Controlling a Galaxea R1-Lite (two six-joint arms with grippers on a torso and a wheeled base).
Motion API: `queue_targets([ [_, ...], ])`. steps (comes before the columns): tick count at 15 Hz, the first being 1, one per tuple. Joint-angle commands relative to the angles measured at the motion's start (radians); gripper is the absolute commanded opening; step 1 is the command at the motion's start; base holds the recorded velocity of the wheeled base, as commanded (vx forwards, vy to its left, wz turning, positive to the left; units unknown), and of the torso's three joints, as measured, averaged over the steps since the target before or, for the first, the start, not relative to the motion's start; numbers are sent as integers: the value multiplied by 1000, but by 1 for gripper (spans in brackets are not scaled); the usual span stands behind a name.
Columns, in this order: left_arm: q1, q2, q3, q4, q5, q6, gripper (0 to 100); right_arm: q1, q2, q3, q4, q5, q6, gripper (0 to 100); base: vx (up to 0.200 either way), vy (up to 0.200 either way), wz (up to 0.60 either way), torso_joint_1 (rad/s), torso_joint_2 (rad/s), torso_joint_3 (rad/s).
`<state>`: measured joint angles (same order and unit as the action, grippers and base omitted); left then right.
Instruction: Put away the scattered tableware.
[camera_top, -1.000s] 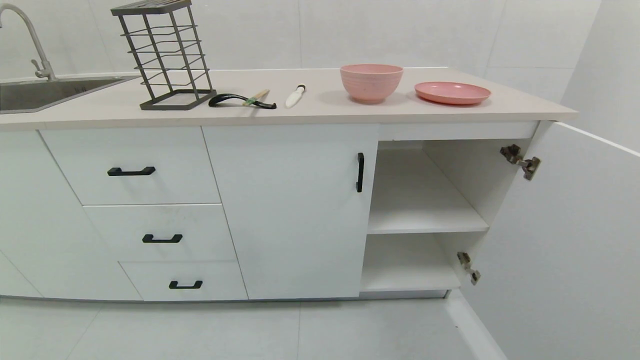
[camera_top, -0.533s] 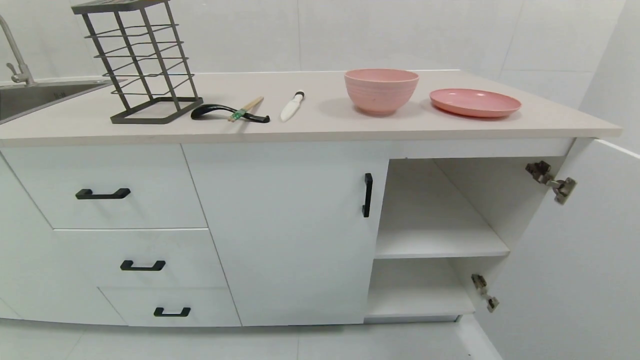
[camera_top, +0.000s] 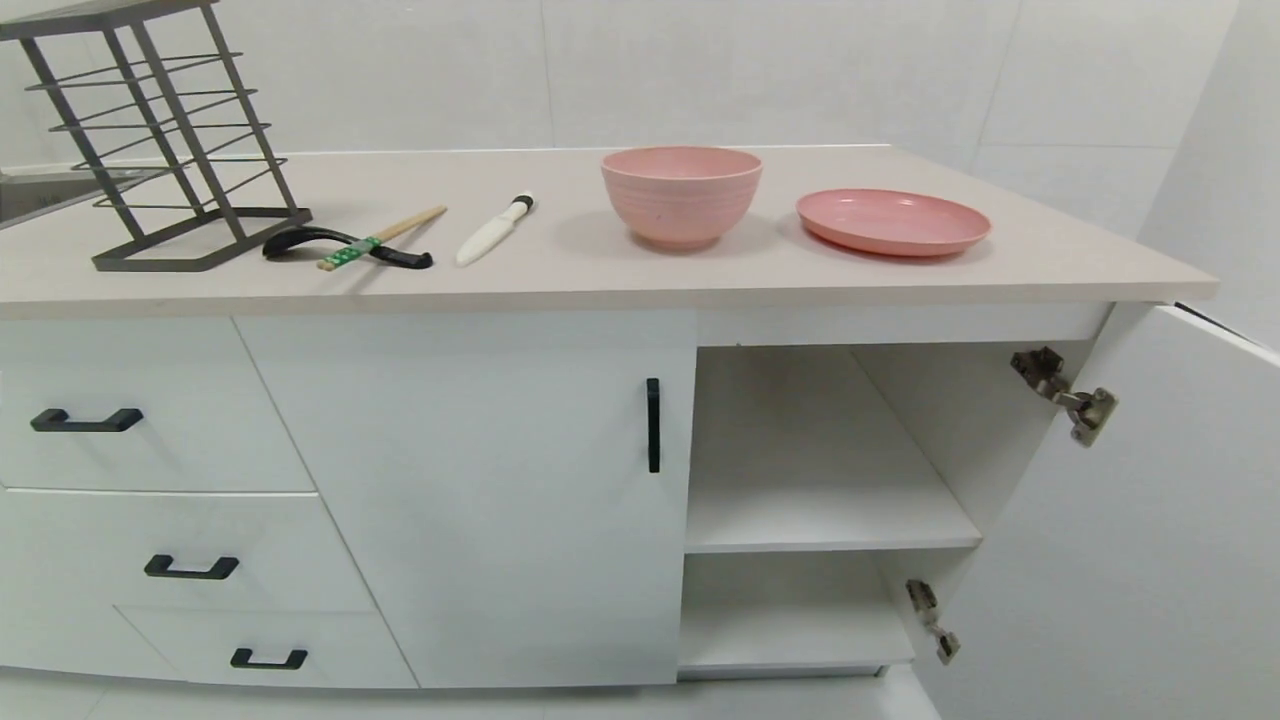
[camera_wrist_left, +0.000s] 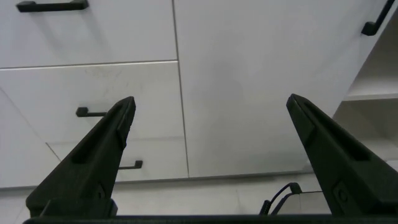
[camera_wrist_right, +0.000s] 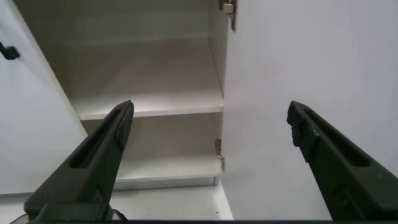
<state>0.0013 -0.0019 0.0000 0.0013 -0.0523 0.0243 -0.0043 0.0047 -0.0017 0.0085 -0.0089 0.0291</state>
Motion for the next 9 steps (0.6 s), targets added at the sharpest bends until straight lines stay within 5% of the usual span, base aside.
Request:
queue_targets([
  [1, 0, 2, 0, 0, 0, 0, 100, 0, 1, 0, -1, 0, 0, 100, 0, 0, 0, 0, 0, 0],
  [5, 0, 2, 0, 0, 0, -1, 100, 0, 1, 0, 1, 0, -2, 100, 0, 0, 0, 0, 0, 0],
  [9, 0, 2, 0, 0, 0, -1, 100, 0, 1, 0, 1, 0, -2, 100, 0, 0, 0, 194, -91, -80],
])
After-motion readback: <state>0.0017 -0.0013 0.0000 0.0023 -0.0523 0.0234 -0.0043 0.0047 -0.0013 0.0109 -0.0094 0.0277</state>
